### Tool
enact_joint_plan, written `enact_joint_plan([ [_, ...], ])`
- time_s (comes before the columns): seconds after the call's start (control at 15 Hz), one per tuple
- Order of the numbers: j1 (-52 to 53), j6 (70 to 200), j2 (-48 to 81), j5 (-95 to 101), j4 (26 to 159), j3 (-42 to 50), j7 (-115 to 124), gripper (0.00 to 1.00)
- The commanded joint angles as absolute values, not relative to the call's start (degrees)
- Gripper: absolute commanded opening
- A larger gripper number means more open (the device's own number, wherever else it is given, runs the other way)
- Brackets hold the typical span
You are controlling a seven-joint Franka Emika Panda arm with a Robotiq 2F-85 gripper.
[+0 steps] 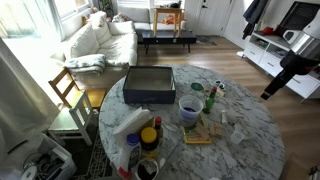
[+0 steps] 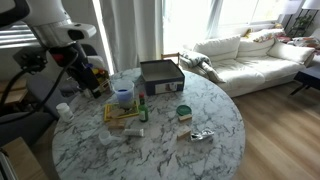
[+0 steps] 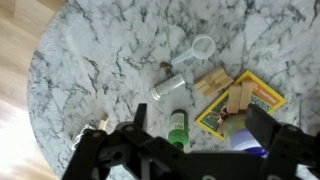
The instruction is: Move the plastic cup to the left side of the table then put the green bottle in it
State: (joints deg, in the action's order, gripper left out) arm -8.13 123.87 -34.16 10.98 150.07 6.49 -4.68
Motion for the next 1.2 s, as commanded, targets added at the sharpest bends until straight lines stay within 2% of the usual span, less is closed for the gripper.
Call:
enact_joint_plan([
  [0.0,-6.9,136.5,-22.8,4.1,148.7,6.6,3.1,1.00],
  [0.33,-5.4,149.2,-11.9,-6.2,146.6,5.0,12.4,1.00],
  [0.4,-6.8,147.0,-15.9,-2.4,148.6,5.0,9.3,1.00],
  [1.13,-3.3,150.1,-7.5,-12.5,143.1,3.4,15.1,1.00],
])
